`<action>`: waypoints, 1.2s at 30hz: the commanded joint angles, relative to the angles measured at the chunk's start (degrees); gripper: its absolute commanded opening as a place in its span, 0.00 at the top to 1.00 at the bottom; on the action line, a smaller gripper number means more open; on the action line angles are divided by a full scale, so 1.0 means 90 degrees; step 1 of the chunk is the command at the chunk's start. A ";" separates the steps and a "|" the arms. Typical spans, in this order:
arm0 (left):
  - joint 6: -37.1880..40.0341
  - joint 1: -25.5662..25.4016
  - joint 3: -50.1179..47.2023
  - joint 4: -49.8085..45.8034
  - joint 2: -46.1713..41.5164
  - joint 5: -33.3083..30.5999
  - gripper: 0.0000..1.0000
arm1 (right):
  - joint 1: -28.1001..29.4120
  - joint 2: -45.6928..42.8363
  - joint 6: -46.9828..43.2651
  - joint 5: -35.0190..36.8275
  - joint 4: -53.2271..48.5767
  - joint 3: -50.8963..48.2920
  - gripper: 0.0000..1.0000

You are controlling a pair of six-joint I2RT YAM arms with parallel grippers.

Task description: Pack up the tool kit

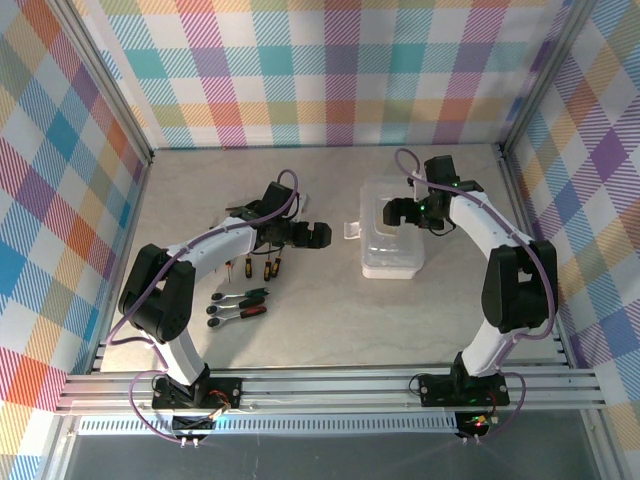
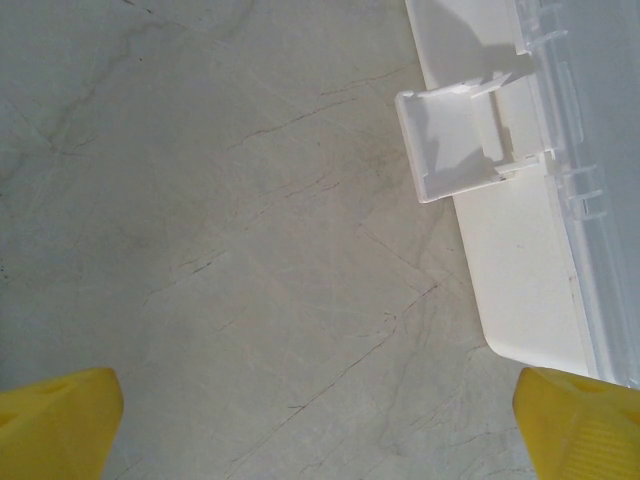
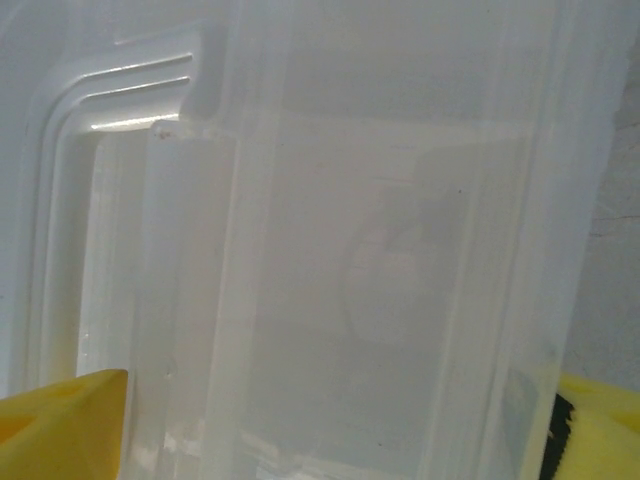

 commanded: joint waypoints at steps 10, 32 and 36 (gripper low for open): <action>0.0034 -0.0070 -0.0047 0.0005 -0.0046 0.0141 0.00 | 0.0044 -0.0051 -0.0175 -0.0215 -0.0026 -0.0263 0.33; 0.0024 -0.0070 0.0195 -0.0025 0.0125 0.0239 0.00 | -0.0203 -0.0723 0.0073 -0.2432 0.0981 -0.0698 0.50; 0.0051 -0.0094 0.0275 -0.0024 0.0019 0.0235 0.00 | -0.0441 -0.0757 0.0349 -0.3172 0.1567 -0.1026 0.51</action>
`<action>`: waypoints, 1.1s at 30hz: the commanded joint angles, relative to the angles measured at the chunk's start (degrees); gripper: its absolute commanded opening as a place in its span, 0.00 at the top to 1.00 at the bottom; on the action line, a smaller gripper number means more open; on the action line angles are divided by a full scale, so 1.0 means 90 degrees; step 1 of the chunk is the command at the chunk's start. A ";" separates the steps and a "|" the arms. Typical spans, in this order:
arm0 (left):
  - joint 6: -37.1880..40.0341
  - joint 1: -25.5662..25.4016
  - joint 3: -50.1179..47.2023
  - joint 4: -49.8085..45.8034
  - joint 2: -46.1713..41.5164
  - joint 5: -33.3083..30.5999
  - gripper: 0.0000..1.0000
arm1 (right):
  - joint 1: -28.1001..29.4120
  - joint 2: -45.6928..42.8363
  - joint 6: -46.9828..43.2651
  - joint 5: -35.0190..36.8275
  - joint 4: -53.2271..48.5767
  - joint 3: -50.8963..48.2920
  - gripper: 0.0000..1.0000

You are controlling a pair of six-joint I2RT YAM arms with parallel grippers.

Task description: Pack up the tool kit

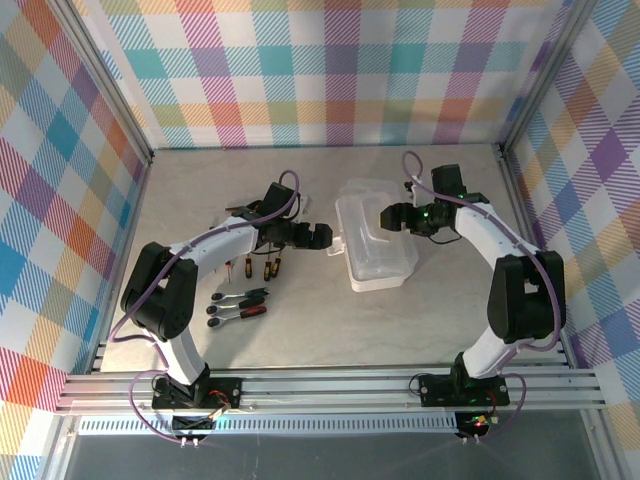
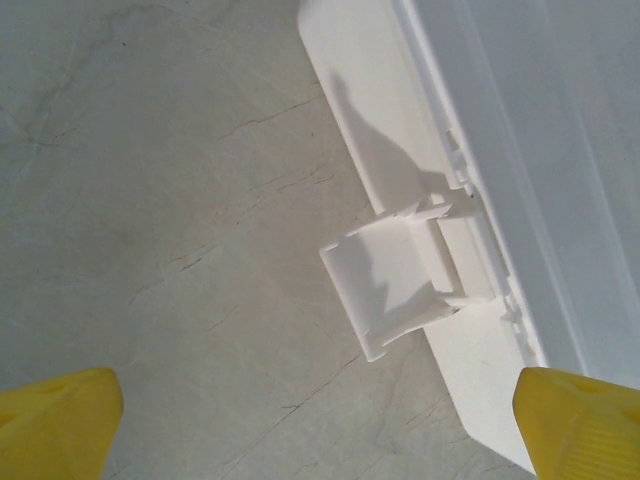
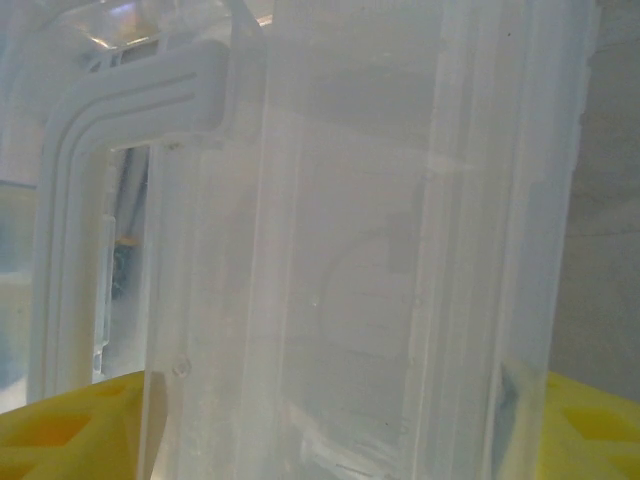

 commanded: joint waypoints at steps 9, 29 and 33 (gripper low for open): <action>0.0036 -0.0113 0.0310 0.0779 -0.0455 0.0657 0.00 | -0.0619 -0.0175 0.0742 -0.2089 0.1805 -0.0757 0.52; -0.0791 -0.0531 0.0854 0.2877 0.0395 0.1980 0.00 | -0.0758 -0.0227 0.1125 -0.2750 0.2546 -0.1027 0.51; -0.0888 -0.0563 0.0968 0.2989 0.0559 0.1985 0.00 | -0.0758 -0.0214 0.1121 -0.2762 0.2509 -0.0999 0.51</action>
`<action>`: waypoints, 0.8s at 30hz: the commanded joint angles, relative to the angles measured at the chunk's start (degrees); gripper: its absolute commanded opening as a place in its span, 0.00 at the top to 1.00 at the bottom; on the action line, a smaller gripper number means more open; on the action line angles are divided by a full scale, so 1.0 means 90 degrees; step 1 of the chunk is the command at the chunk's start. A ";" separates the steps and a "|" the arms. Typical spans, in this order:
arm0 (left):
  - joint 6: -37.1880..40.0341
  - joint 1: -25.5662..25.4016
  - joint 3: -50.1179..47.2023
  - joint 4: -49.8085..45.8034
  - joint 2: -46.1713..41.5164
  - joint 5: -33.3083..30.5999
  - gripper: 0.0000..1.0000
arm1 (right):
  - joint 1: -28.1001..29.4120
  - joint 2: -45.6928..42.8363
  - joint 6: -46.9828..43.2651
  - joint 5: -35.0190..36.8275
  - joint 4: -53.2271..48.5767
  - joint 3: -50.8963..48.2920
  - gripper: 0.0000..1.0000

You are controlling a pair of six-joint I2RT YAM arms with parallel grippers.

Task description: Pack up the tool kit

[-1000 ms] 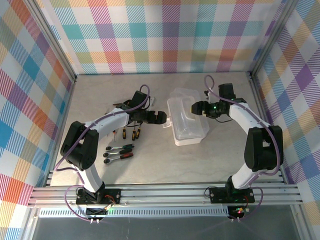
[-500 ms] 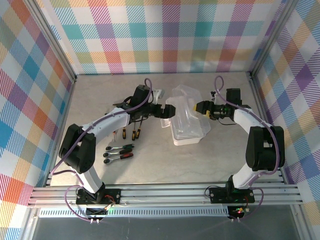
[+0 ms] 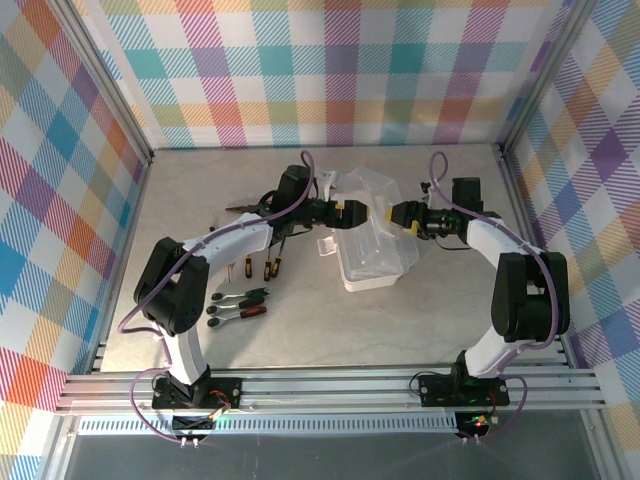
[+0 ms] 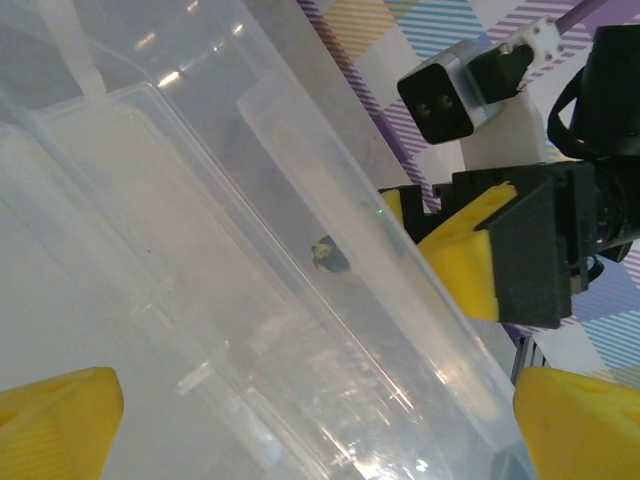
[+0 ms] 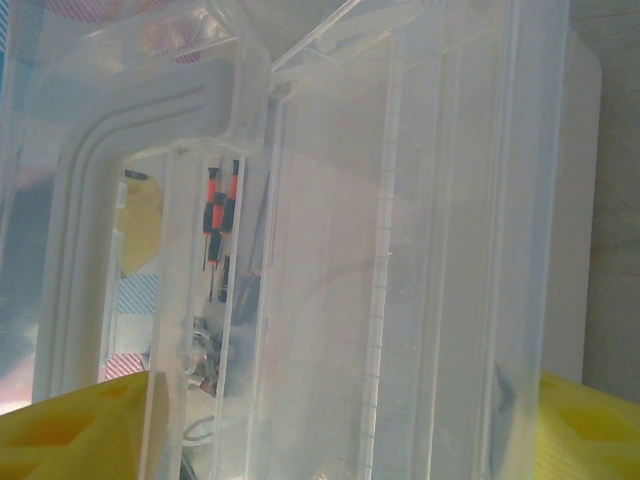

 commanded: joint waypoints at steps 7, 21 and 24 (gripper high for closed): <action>-0.0449 -0.0102 0.0800 0.0633 0.0381 0.0305 0.00 | -0.0034 -0.0232 -0.0089 0.0225 -0.0037 0.0131 0.08; -0.0809 -0.0199 0.1747 0.0866 0.0914 0.0594 0.00 | 0.0129 -0.1831 -0.1334 0.2726 -0.2308 0.1116 0.01; -0.0836 -0.0227 0.1950 0.0848 0.0985 0.0628 0.00 | 0.0702 -0.2043 -0.1739 0.3201 -0.2620 0.1086 0.01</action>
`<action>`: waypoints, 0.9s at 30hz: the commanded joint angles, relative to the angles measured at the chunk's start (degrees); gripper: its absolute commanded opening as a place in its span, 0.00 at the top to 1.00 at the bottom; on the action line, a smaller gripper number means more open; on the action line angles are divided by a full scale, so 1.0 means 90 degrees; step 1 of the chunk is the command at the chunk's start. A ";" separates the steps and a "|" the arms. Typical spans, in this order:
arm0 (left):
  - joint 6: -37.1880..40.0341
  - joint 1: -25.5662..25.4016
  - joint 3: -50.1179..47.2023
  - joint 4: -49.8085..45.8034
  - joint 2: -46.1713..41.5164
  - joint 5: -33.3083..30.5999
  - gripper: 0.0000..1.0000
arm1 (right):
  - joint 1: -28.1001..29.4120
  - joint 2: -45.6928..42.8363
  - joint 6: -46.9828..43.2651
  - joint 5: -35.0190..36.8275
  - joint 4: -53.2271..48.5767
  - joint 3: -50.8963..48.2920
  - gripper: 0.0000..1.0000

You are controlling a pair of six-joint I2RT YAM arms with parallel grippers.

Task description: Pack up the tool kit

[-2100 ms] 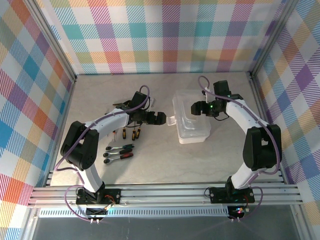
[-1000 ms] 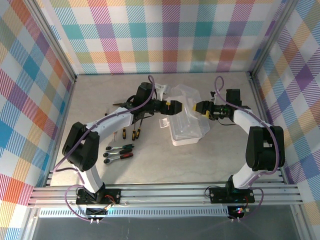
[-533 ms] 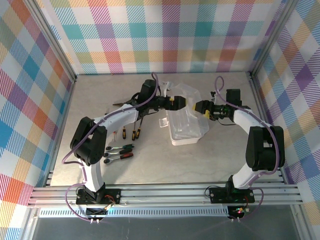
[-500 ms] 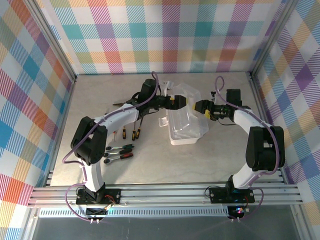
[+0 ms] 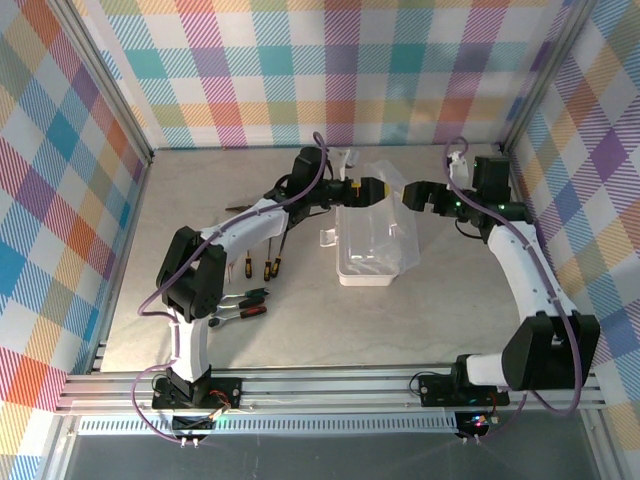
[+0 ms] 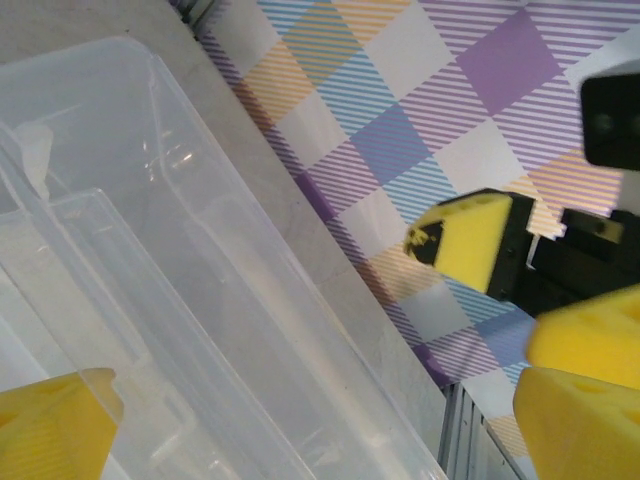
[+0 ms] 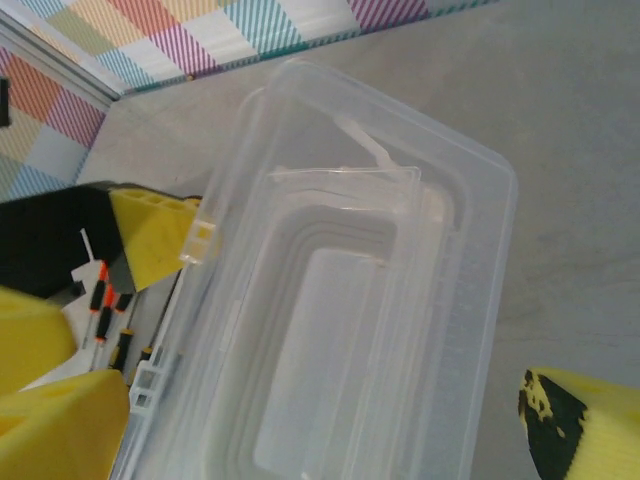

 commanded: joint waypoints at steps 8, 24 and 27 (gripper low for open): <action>-0.0166 -0.0134 0.0839 0.0366 0.0243 0.0257 0.00 | 0.1956 -0.0442 -0.0695 0.2737 -0.1089 -0.0042 0.01; -0.0311 -0.0166 0.0885 0.0542 0.0328 0.0315 0.00 | 0.2652 -0.0088 -0.0673 0.4052 -0.1447 0.0286 0.01; -0.0302 -0.0166 0.0867 0.0561 0.0310 0.0332 0.00 | 0.2647 -0.0088 -0.0712 0.4076 -0.1450 0.0271 0.01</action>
